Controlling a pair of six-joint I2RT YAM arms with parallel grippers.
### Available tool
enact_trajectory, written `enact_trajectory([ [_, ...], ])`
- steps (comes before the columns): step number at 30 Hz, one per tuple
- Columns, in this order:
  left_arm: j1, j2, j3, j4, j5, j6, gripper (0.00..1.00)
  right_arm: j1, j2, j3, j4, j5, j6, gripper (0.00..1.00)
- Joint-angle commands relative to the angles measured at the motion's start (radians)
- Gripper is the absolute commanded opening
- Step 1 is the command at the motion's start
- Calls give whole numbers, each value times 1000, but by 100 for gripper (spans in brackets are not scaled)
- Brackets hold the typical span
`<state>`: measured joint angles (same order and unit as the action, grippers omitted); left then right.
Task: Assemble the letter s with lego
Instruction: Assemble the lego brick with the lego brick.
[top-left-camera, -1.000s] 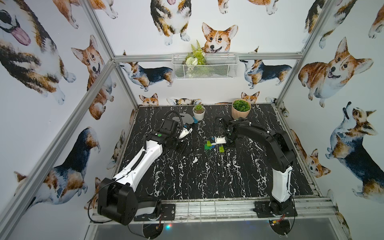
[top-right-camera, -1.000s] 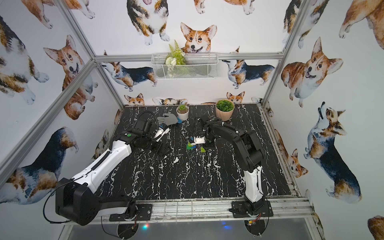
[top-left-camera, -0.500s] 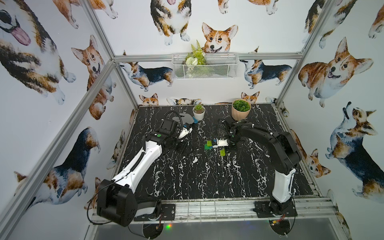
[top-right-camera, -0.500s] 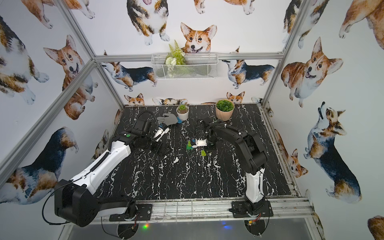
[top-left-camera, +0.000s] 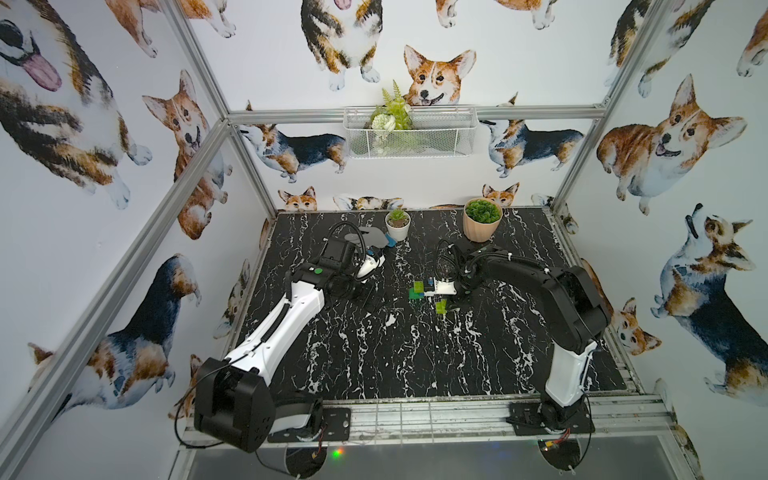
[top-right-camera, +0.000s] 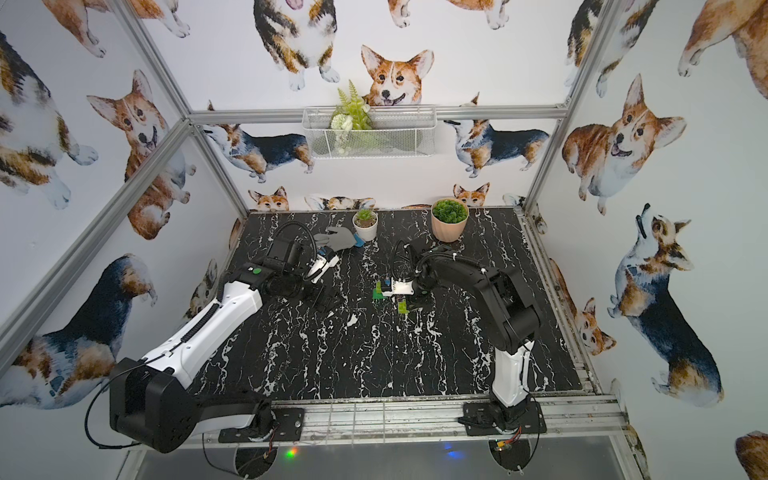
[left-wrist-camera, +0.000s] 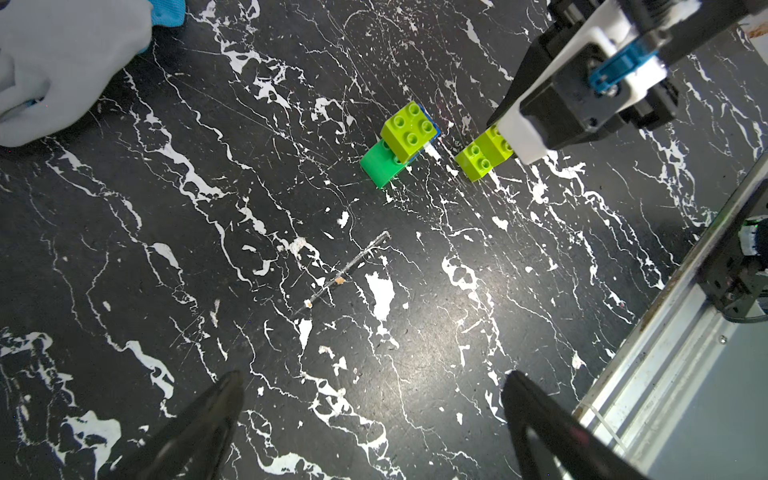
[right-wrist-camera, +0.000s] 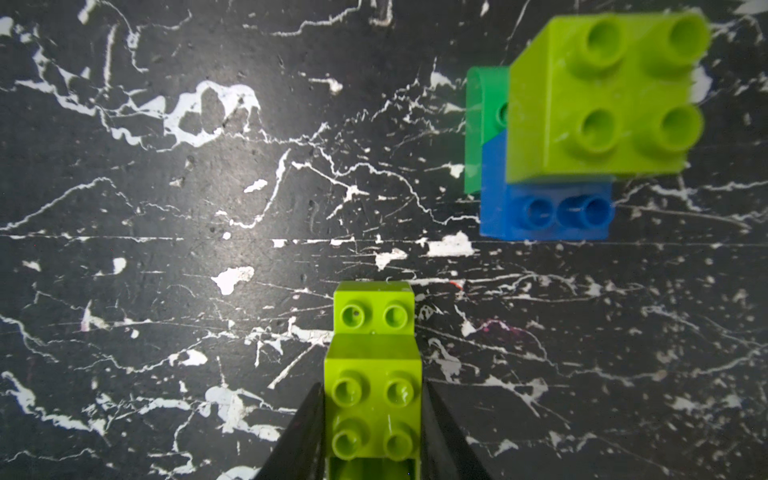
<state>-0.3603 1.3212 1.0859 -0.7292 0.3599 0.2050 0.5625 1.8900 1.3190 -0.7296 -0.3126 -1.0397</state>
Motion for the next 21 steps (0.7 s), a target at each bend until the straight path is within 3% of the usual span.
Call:
enact_trajectory([
  [1, 0, -2, 3, -3, 11, 1, 100, -3, -14, -18, 32, -42, 14, 39],
  [21, 0, -10, 14, 5, 48, -39, 100, -61, -91, -94, 93, -100, 51, 45],
])
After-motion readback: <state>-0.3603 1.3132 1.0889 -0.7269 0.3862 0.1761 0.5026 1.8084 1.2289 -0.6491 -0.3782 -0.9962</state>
